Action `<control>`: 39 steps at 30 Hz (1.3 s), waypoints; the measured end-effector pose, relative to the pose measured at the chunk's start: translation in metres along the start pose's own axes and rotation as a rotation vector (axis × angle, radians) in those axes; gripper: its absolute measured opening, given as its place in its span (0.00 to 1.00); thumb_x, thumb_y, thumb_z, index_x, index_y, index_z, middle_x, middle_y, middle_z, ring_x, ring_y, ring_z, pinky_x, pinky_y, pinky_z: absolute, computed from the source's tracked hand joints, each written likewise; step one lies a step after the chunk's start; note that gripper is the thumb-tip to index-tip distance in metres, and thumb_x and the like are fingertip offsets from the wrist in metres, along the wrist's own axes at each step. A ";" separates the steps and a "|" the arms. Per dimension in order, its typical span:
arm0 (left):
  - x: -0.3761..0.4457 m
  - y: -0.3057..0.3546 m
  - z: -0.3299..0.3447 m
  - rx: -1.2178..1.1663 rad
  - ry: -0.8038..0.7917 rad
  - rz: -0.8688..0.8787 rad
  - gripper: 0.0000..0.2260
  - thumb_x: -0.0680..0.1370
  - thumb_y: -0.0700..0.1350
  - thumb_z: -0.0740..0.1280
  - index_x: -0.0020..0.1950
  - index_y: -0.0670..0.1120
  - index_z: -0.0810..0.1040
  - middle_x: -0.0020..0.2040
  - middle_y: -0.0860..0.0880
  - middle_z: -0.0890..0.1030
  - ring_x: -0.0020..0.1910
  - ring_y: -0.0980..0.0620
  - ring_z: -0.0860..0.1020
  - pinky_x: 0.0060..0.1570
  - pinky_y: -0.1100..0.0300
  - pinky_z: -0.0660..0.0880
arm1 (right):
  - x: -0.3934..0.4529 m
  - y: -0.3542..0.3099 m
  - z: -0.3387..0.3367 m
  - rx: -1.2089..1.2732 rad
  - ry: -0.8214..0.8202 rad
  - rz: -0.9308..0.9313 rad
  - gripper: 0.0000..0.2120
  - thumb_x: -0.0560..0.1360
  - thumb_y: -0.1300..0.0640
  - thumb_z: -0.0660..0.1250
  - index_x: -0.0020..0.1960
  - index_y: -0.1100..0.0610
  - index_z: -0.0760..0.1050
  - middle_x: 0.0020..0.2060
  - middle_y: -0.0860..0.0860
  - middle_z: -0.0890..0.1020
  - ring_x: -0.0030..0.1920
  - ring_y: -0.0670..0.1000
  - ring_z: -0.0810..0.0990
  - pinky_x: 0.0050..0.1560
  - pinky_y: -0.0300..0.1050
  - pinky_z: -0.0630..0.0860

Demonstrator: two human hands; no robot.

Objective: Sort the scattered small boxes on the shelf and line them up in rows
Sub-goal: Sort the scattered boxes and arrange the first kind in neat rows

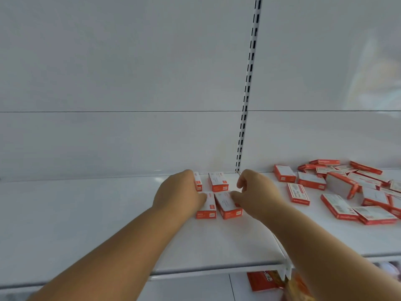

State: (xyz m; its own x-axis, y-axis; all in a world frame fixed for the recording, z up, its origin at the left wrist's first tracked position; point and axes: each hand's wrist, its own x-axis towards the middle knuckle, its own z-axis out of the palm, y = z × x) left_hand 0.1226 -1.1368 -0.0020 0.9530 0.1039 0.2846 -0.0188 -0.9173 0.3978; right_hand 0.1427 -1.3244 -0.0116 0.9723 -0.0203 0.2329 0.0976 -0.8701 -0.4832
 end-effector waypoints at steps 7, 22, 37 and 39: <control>-0.012 0.048 0.006 -0.117 0.013 0.248 0.09 0.73 0.55 0.69 0.44 0.56 0.70 0.37 0.58 0.77 0.37 0.62 0.74 0.33 0.62 0.70 | -0.011 0.027 -0.035 0.042 0.153 -0.126 0.06 0.72 0.53 0.68 0.44 0.48 0.70 0.37 0.42 0.75 0.37 0.41 0.72 0.33 0.36 0.64; -0.009 0.263 0.089 -0.196 -0.097 0.298 0.05 0.73 0.49 0.70 0.47 0.56 0.76 0.40 0.58 0.79 0.40 0.61 0.77 0.38 0.63 0.74 | 0.022 0.241 -0.165 0.027 0.157 -0.227 0.04 0.72 0.57 0.68 0.41 0.49 0.75 0.34 0.41 0.77 0.35 0.40 0.74 0.33 0.34 0.66; -0.006 0.293 0.109 0.243 -0.519 0.219 0.26 0.75 0.51 0.69 0.73 0.58 0.68 0.69 0.56 0.73 0.58 0.56 0.74 0.47 0.64 0.68 | 0.021 0.285 -0.177 -0.263 -0.350 -0.629 0.26 0.68 0.31 0.68 0.62 0.42 0.77 0.55 0.41 0.73 0.58 0.46 0.66 0.57 0.46 0.66; -0.007 0.286 0.106 0.219 -0.569 0.231 0.31 0.74 0.51 0.71 0.75 0.59 0.64 0.70 0.58 0.71 0.55 0.59 0.72 0.48 0.66 0.67 | 0.019 0.281 -0.175 -0.318 -0.360 -0.637 0.27 0.68 0.32 0.67 0.63 0.42 0.76 0.52 0.42 0.68 0.57 0.47 0.64 0.58 0.47 0.63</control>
State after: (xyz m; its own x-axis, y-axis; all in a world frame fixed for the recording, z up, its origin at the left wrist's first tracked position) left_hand 0.1431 -1.4407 0.0173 0.9442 -0.2696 -0.1892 -0.2372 -0.9552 0.1772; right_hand 0.1511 -1.6556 0.0042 0.7639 0.6415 0.0703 0.6453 -0.7605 -0.0725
